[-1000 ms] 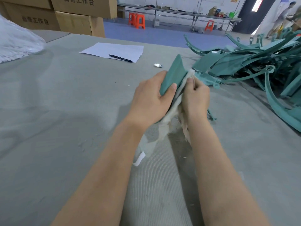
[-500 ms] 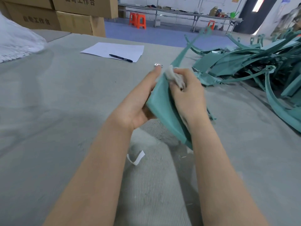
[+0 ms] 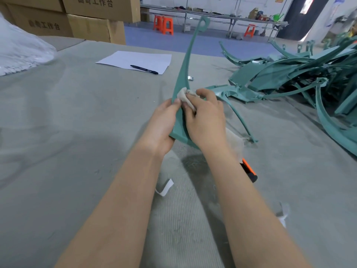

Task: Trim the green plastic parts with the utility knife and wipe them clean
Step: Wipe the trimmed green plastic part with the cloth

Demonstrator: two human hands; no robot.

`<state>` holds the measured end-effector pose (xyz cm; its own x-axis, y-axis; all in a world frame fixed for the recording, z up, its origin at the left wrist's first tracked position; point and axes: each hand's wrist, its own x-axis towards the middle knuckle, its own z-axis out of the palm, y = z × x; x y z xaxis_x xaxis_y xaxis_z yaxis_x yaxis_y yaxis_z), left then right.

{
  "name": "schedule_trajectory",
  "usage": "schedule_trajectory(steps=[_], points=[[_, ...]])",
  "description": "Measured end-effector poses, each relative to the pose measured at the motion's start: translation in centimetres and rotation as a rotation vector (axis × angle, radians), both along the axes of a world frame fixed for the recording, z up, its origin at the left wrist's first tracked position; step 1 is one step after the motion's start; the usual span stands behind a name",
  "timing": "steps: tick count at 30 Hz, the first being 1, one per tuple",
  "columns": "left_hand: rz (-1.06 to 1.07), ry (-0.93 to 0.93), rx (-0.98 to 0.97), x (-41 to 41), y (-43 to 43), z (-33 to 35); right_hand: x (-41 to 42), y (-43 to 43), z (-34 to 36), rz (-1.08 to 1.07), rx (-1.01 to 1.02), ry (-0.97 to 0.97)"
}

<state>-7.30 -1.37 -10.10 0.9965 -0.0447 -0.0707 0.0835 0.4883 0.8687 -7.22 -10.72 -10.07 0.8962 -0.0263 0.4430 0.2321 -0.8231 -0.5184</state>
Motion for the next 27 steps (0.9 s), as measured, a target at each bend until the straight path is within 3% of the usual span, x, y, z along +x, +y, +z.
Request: schedule_trajectory(steps=[4,16,27], points=[[0.0,-0.061,0.065,-0.2,-0.6,0.1,0.0,-0.3,0.2,-0.059,0.02,-0.029],[0.079,-0.081,0.035,-0.1,0.5,0.1,-1.1,0.6,0.7,0.078,0.078,-0.069],[0.043,-0.137,0.154,-0.6,-0.6,0.3,-1.0,-0.1,1.2,-0.041,0.08,-0.056]])
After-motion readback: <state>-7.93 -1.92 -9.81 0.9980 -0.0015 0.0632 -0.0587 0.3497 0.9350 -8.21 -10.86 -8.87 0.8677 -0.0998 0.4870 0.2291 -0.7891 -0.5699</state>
